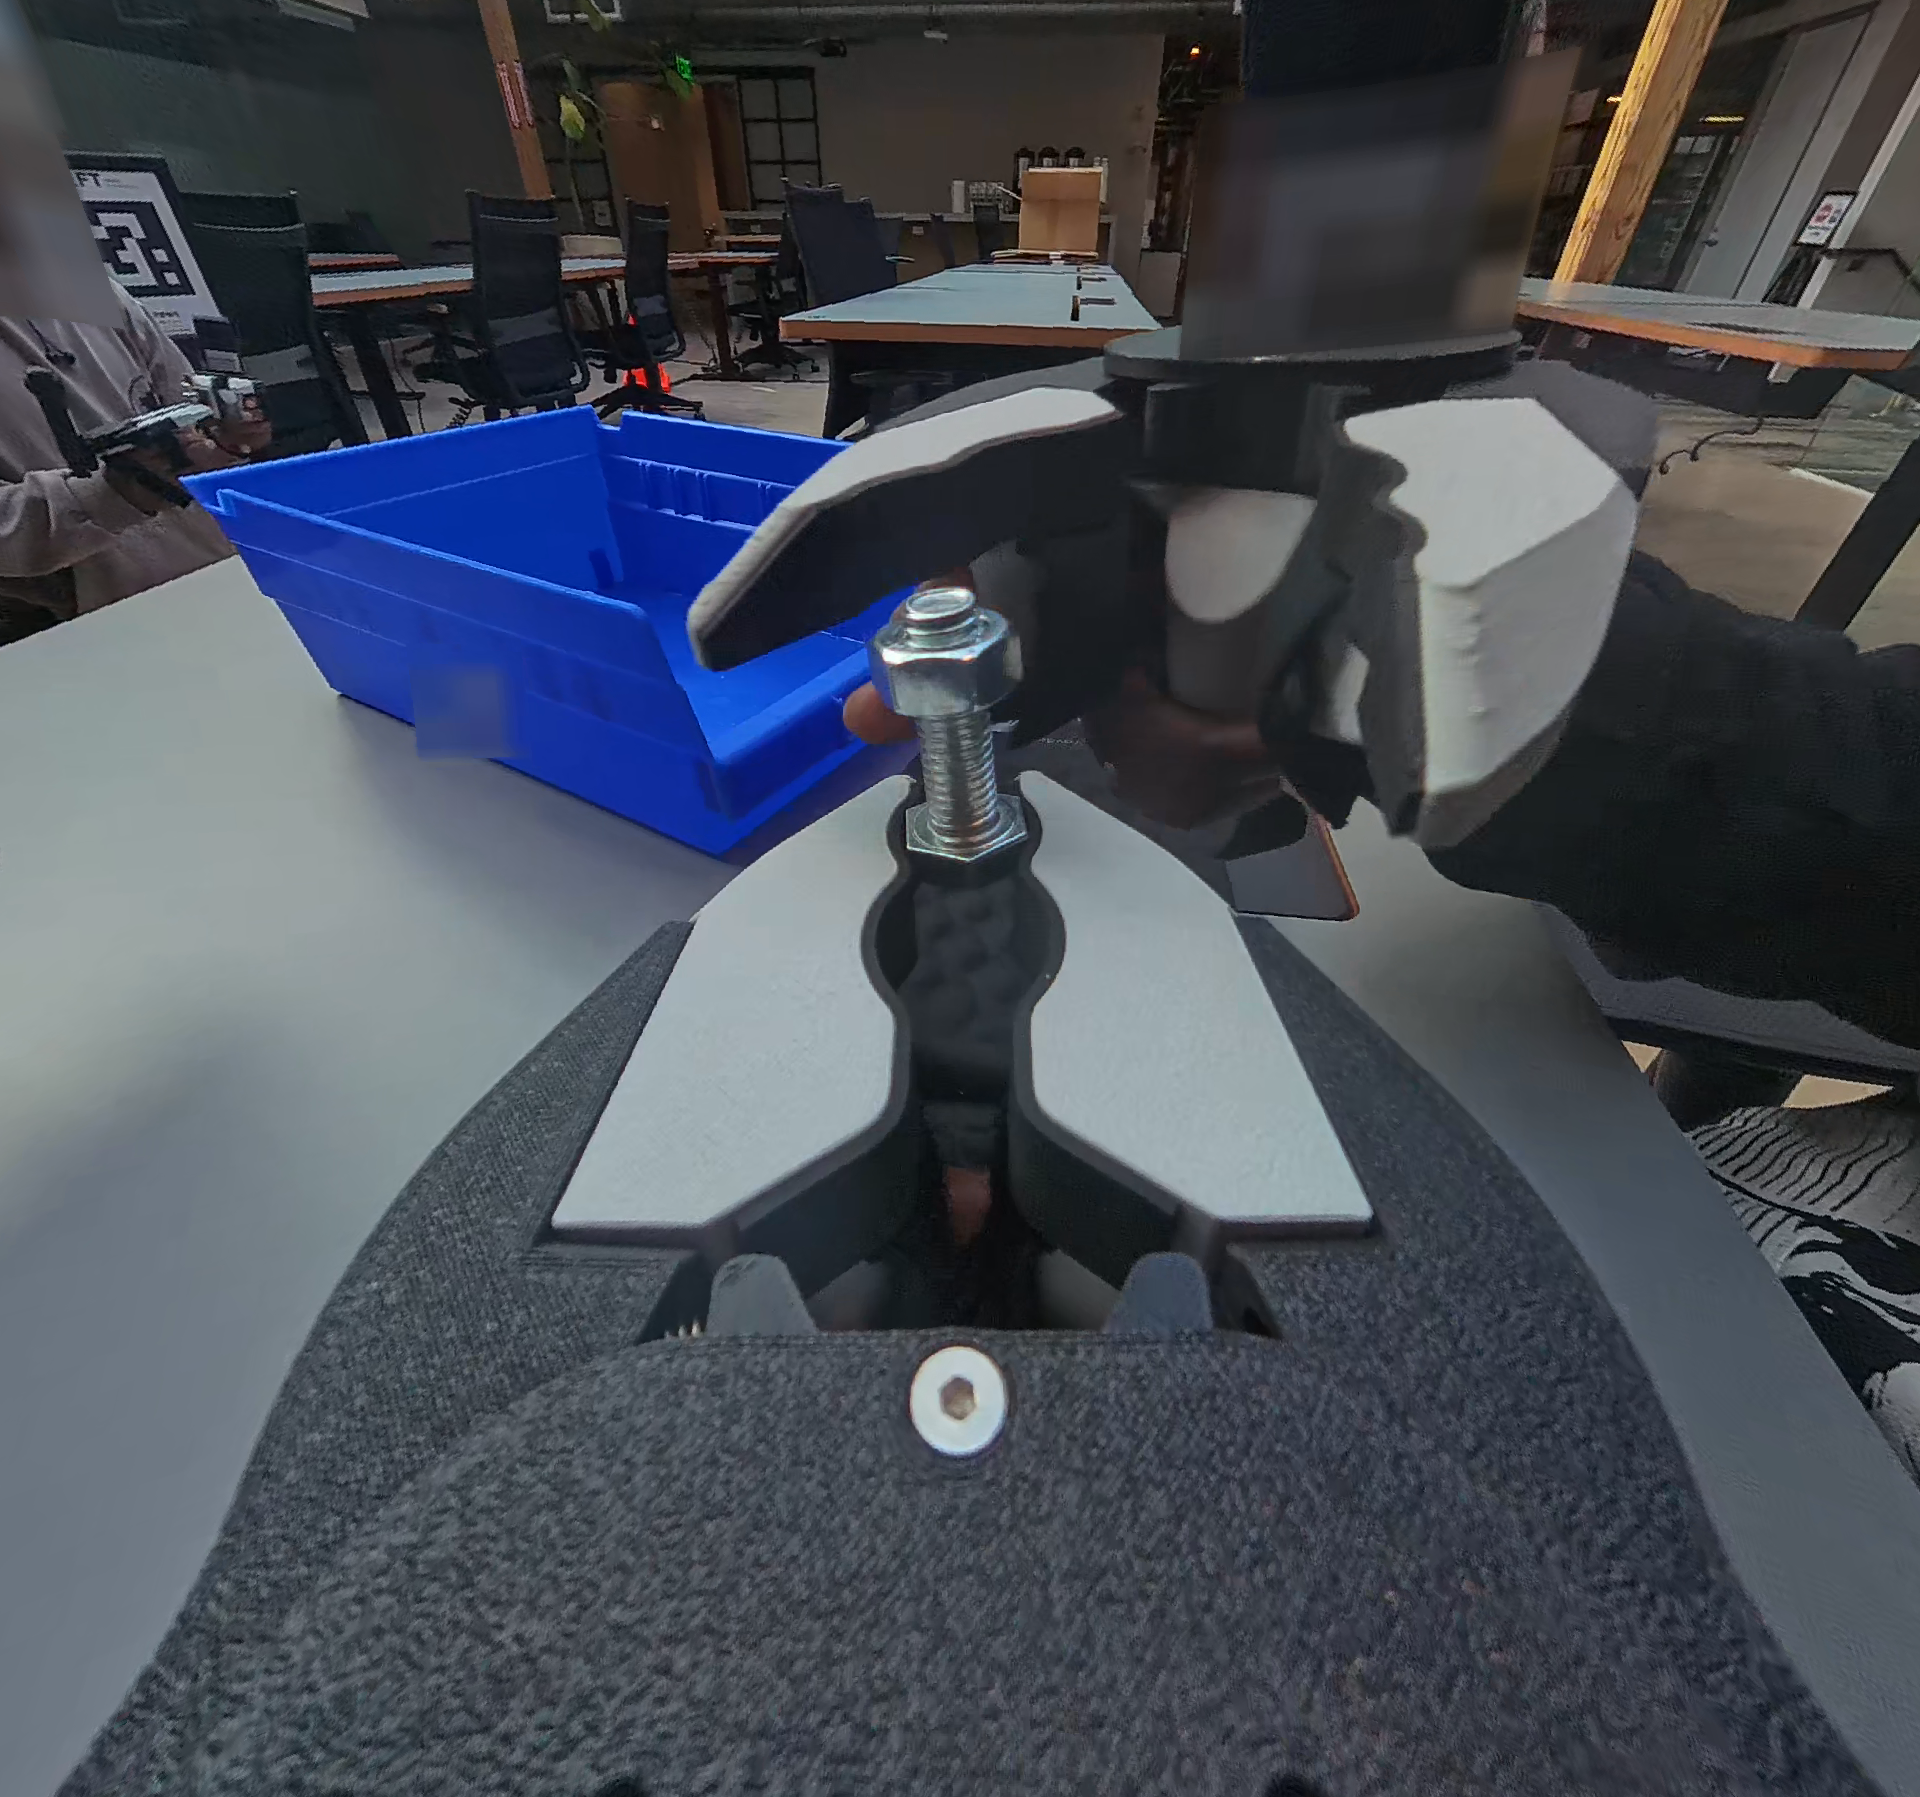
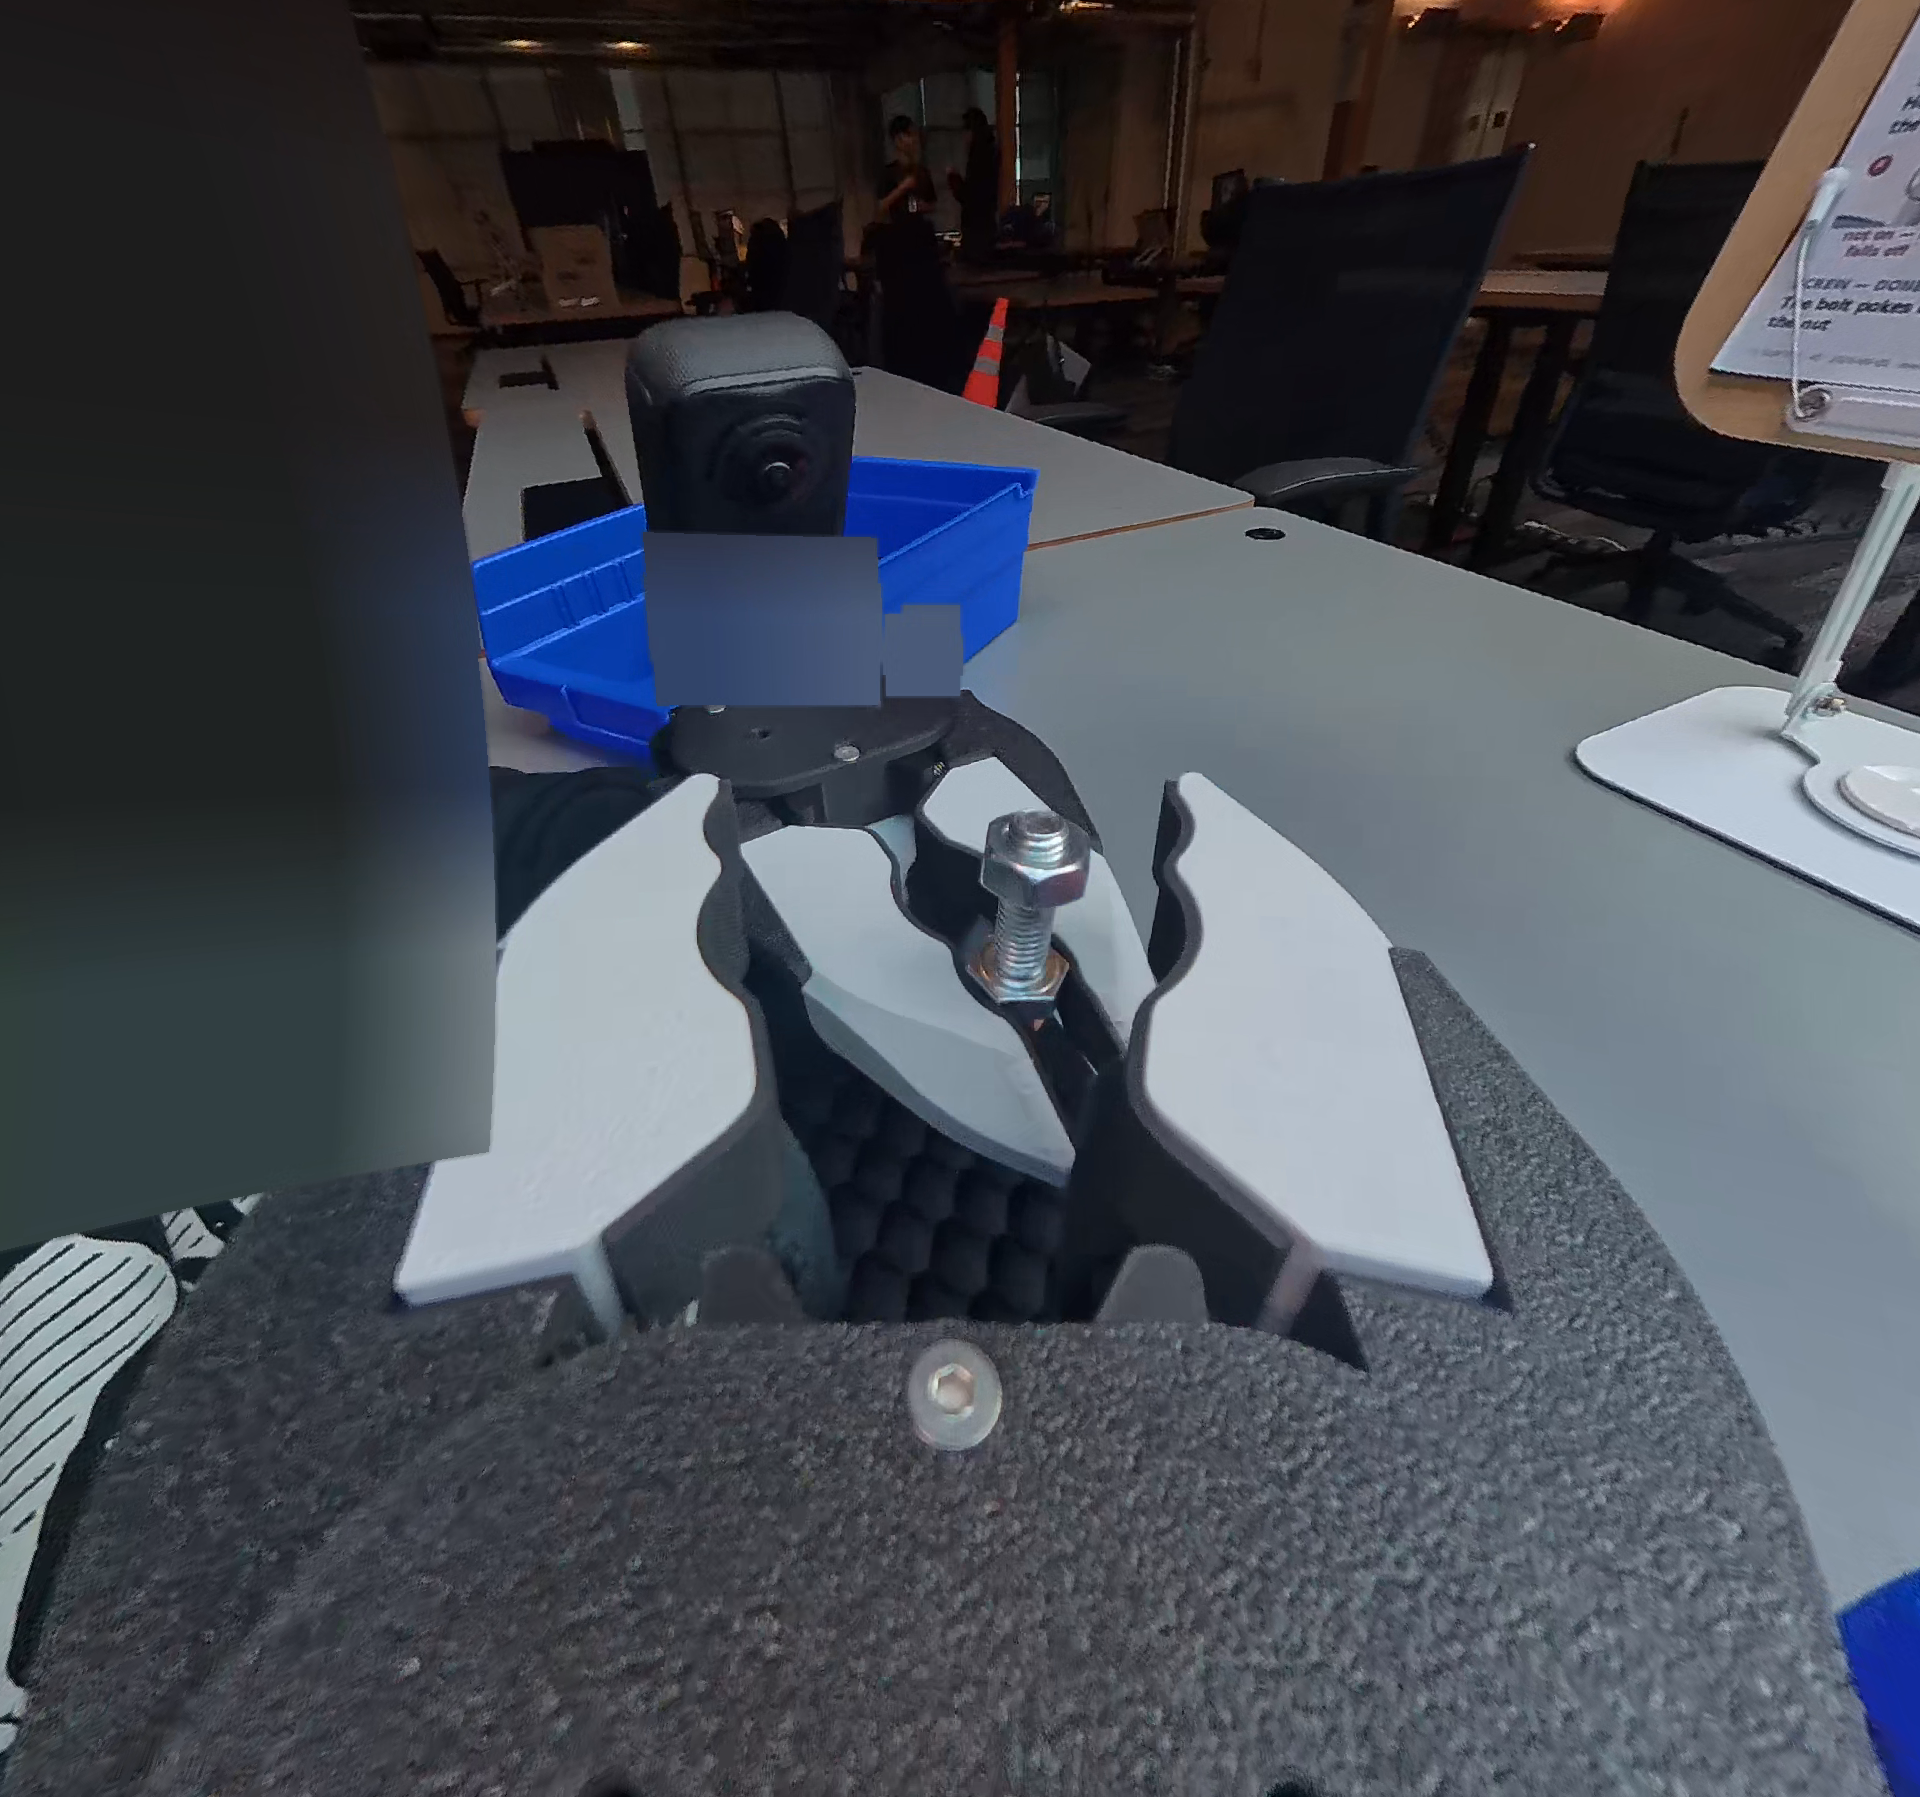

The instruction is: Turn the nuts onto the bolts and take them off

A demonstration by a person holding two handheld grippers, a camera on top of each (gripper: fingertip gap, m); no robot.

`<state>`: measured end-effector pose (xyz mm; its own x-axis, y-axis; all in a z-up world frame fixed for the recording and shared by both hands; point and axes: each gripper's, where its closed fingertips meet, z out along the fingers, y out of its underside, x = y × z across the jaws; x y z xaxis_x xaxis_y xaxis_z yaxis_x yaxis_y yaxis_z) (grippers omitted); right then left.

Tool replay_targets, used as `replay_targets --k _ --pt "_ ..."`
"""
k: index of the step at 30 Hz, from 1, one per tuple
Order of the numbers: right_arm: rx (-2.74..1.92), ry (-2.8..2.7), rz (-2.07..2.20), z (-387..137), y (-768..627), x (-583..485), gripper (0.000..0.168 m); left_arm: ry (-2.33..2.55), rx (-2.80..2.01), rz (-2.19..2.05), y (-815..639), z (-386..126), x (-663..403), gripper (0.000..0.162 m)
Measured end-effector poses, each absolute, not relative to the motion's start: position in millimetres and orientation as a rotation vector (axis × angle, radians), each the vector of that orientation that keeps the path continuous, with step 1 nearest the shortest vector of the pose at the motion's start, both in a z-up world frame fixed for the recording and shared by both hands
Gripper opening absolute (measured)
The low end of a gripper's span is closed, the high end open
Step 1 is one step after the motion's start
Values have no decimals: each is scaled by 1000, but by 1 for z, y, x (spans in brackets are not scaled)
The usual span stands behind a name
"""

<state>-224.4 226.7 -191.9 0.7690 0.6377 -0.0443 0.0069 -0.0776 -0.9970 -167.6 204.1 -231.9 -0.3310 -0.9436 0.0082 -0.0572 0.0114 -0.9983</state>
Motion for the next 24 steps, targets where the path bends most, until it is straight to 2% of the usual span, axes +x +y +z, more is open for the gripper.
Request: replay_targets --k 15,20,22,24 --pt "-1609 -523 568 -195 211 -223 70 1490 -1089 -1411 207 -233 -168 14" --pt "-1590 -518 585 -191 196 -216 51 1485 -1094 -1412 208 -232 -167 14" --pt "-1572 -495 564 -188 200 -211 53 1488 -1092 -1412 207 -232 -167 14" --pt "-1574 -474 545 -189 209 -209 64 1496 -1091 -1409 206 -233 -167 14"
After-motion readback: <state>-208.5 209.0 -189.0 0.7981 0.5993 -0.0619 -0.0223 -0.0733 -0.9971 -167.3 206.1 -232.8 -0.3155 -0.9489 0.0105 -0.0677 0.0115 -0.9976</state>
